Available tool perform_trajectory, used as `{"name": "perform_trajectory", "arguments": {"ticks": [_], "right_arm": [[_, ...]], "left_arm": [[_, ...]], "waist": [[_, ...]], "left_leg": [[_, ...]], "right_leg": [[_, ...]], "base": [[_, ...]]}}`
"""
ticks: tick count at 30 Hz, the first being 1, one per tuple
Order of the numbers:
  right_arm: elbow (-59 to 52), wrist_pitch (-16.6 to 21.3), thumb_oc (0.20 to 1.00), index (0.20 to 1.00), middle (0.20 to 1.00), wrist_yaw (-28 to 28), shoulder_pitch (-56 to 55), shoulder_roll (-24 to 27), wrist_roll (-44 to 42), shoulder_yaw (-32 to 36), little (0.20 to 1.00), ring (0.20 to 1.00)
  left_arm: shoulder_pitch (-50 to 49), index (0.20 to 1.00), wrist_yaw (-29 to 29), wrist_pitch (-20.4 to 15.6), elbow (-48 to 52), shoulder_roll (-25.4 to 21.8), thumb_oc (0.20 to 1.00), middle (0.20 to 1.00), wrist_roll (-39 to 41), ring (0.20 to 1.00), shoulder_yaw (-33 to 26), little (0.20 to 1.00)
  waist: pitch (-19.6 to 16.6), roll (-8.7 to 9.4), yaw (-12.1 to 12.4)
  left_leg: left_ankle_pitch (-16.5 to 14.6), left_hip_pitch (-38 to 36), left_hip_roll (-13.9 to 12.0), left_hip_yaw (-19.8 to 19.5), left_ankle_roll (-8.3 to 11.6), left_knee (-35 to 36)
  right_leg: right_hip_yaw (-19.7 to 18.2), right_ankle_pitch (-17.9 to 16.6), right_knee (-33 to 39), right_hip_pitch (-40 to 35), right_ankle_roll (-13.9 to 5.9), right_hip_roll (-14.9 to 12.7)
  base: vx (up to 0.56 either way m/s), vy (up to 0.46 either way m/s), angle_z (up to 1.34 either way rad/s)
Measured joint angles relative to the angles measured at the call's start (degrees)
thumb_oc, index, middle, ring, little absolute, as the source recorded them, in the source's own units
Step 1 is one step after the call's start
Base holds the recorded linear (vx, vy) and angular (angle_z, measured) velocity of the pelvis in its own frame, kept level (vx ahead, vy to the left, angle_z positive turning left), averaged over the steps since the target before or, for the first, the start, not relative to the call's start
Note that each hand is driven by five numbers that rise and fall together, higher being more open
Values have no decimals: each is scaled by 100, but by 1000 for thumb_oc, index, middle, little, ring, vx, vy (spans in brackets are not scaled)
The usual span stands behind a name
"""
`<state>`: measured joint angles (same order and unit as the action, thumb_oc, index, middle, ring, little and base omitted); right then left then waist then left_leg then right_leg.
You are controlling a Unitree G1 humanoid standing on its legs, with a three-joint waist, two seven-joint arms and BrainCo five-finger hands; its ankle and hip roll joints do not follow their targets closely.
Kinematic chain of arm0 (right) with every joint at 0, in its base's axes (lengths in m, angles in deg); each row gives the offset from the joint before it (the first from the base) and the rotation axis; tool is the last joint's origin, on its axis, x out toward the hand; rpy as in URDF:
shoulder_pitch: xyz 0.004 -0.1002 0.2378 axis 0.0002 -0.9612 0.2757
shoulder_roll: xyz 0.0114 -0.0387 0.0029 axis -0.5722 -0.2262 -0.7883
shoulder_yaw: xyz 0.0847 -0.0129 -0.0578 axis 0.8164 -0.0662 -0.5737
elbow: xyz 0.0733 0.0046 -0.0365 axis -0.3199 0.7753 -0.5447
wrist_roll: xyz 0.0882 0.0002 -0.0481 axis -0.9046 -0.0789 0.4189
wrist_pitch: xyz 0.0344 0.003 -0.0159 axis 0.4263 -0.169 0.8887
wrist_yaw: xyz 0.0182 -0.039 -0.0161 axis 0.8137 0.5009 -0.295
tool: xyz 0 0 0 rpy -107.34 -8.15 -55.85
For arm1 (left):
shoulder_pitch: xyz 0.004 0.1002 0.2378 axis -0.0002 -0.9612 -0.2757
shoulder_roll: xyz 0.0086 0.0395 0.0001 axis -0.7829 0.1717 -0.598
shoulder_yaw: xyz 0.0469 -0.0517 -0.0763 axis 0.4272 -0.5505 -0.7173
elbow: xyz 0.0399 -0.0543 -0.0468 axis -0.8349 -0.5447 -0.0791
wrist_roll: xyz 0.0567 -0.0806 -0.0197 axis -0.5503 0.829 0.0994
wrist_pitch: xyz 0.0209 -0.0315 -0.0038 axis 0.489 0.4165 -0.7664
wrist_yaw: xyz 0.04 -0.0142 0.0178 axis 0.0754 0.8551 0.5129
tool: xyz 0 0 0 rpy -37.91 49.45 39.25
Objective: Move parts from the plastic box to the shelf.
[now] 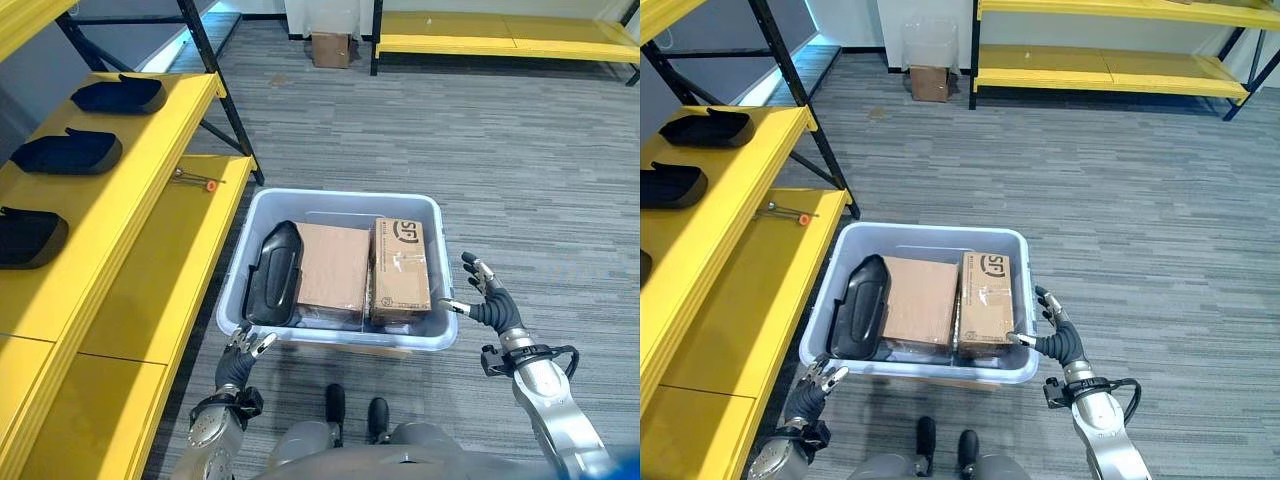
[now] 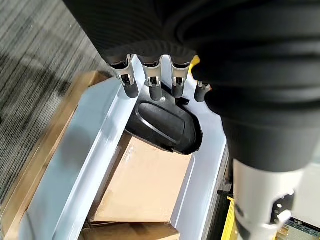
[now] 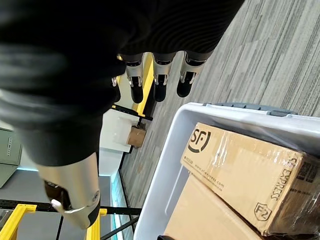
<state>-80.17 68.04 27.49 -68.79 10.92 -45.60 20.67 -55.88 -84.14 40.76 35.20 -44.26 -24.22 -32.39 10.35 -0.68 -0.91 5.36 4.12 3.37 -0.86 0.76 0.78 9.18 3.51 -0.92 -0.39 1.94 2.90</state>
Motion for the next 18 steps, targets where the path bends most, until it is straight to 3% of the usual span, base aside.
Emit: {"name": "perform_trajectory", "arguments": {"ticks": [1,2,3,4,6,9,11,12,13,14,15,16,17,18], "right_arm": [[0,-1,1000,1000,1000,0,9,12,1,20,1000,1000],[-18,0,1000,1000,1000,-16,51,85,1,-1,1000,1000],[-31,1,1000,1000,1000,-23,53,148,2,-2,1000,1000],[-41,0,1000,1000,1000,-42,120,119,2,30,1000,1000],[-85,1,1000,1000,1000,-58,221,117,1,27,1000,1000],[-80,19,1000,1000,1000,-154,286,136,-1,51,1000,1000],[-47,15,1000,1000,1000,-258,281,167,-15,75,1000,1000],[-46,16,1000,1000,1000,-278,242,170,-42,90,1000,1000],[-45,18,1000,1000,1000,-314,189,175,-95,218,1000,1000],[-45,18,1000,1000,1000,-314,189,175,-95,218,1000,1000],[-48,22,1000,1000,1000,-393,145,392,-104,350,1000,1000],[8,26,1000,1000,1000,-409,146,522,-101,374,1000,1000],[89,-4,1000,1000,1000,-432,122,357,-106,386,1000,1000],[83,-1,1000,1000,1000,-418,55,251,-106,361,1000,1000]], "left_arm": [[53,1000,-2,0,0,3,1000,1000,-7,1000,32,1000],[182,1000,-4,3,-11,-13,1000,1000,-15,1000,75,1000],[269,1000,-7,14,-99,-28,1000,1000,-30,1000,99,1000],[375,1000,-7,23,-60,-51,1000,1000,-46,1000,59,1000],[456,1000,4,41,-105,-42,1000,1000,-52,1000,26,1000],[533,1000,34,61,-128,-26,1000,1000,-51,1000,72,1000],[740,1000,42,70,-138,-22,1000,1000,-49,1000,97,1000],[814,1000,41,70,-138,-22,1000,1000,-48,1000,122,1000],[910,1000,34,70,-135,-18,1000,1000,-49,1000,248,1000],[910,1000,34,70,-135,-18,1000,1000,-49,1000,248,1000],[859,1000,31,69,-126,105,1000,1000,-49,1000,386,1000],[797,1000,32,62,-121,205,1000,1000,-49,1000,386,1000],[794,1000,42,69,-139,189,1000,1000,-49,1000,370,1000],[732,1000,37,55,-123,154,1000,1000,-49,1000,353,1000]], "waist": [[33,-24,15],[67,-41,21],[134,60,-45],[193,170,-132],[259,298,-163],[246,260,-188],[298,219,-300],[321,180,-323],[370,23,-439],[370,23,-439],[319,-463,-566],[297,-729,-574],[298,-665,-558],[280,-572,-482]], "left_leg": [[8,22,10,23,42,-56],[-31,103,3,95,448,-82],[-398,174,-52,576,437,-333],[-598,258,-306,1232,186,-732],[-704,90,-874,874,267,-1014],[-683,-239,-1438,257,487,-836],[-557,-316,-1999,-35,573,-407],[-484,-316,-2143,-16,673,-291],[-418,-258,-2228,280,718,-124],[-418,-258,-2228,280,718,-124],[-213,-196,-2163,332,465,37],[-322,-196,-2206,420,670,77],[-275,-223,-2015,405,747,137],[-253,-270,-1782,451,671,219]], "right_leg": [[54,-21,-7,-23,77,-16],[171,-91,-50,12,372,-92],[288,-135,45,20,490,-228],[335,-176,91,34,489,-372],[177,-192,73,75,471,-409],[-1,-161,-88,188,449,-372],[-41,-121,-362,411,307,-386],[-29,-124,-387,415,245,-389],[64,-143,-348,401,66,-458],[64,-143,-348,401,66,-458],[94,-185,-260,400,-226,-402],[77,-232,-226,407,-361,-340],[15,-203,-250,428,-480,-531],[-58,-236,-256,468,-591,-752]], "base": [[-120,-5,41],[-78,20,39],[-10,12,49],[17,36,47],[22,54,-2],[-1,83,-27],[-9,256,-28],[30,393,3],[41,248,9],[59,239,24],[56,182,9],[99,269,19],[152,340,3],[162,320,5]]}}
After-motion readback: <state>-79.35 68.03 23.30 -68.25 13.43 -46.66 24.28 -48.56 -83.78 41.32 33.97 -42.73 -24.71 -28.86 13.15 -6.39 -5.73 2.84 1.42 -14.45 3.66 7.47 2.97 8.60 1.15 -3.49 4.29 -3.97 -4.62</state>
